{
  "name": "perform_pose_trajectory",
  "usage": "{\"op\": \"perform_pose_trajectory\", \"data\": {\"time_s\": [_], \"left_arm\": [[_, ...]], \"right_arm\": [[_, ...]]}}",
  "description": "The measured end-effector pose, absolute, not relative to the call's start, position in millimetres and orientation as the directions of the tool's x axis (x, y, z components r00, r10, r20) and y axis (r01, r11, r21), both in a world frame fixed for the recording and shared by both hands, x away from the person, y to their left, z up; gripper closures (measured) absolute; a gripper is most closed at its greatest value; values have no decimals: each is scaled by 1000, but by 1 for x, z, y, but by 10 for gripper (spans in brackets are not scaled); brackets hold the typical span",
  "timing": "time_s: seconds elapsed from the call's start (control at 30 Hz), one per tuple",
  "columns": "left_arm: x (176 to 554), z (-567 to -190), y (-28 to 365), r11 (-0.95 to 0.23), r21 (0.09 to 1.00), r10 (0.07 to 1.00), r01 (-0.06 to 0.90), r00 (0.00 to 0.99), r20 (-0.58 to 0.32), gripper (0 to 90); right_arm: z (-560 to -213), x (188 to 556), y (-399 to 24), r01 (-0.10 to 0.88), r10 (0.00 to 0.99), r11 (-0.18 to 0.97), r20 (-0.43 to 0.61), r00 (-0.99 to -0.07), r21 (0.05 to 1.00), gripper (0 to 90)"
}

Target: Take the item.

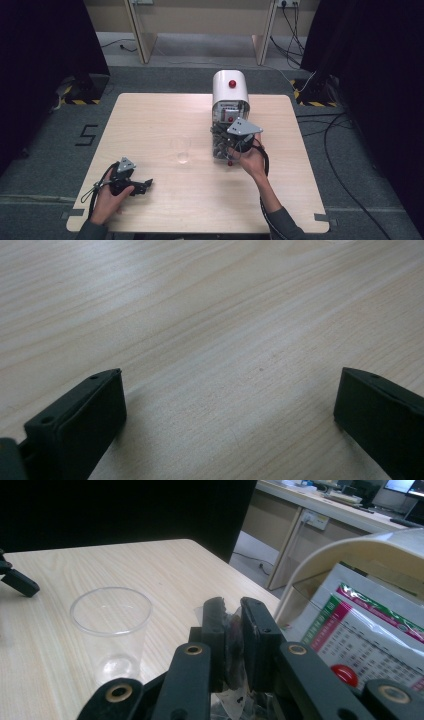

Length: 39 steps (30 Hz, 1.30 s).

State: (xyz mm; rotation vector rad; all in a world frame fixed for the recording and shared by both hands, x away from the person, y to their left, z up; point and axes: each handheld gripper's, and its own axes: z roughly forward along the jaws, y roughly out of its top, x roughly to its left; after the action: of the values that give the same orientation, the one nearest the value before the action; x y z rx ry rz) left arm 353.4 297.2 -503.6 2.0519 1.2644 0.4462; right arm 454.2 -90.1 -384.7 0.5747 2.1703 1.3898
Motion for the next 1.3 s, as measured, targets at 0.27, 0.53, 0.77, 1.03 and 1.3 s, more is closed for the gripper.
{"op": "perform_pose_trajectory", "data": {"time_s": [0.27, 0.53, 0.77, 1.03, 1.3], "left_arm": [[353, -504, 297, -300, 700, 881, 649, 470, -59, 0], [353, -504, 297, -300, 700, 881, 649, 470, -59, 0], [353, -504, 297, -300, 700, 881, 649, 470, -59, 0], [353, -504, 297, -300, 699, 881, 649, 470, -58, 0], [353, -504, 297, -300, 699, 881, 649, 470, -58, 0]], "right_arm": [[-383, 450, -79, 63, 566, 396, -189, -803, 916, 818], [-385, 449, -71, 50, 549, 409, -202, -811, 911, 819], [-387, 449, -64, 38, 532, 414, -208, -821, 909, 819], [-388, 447, -55, 26, 506, 421, -211, -836, 907, 819], [-394, 444, -37, 15, 469, 443, -217, -856, 896, 821]]}}
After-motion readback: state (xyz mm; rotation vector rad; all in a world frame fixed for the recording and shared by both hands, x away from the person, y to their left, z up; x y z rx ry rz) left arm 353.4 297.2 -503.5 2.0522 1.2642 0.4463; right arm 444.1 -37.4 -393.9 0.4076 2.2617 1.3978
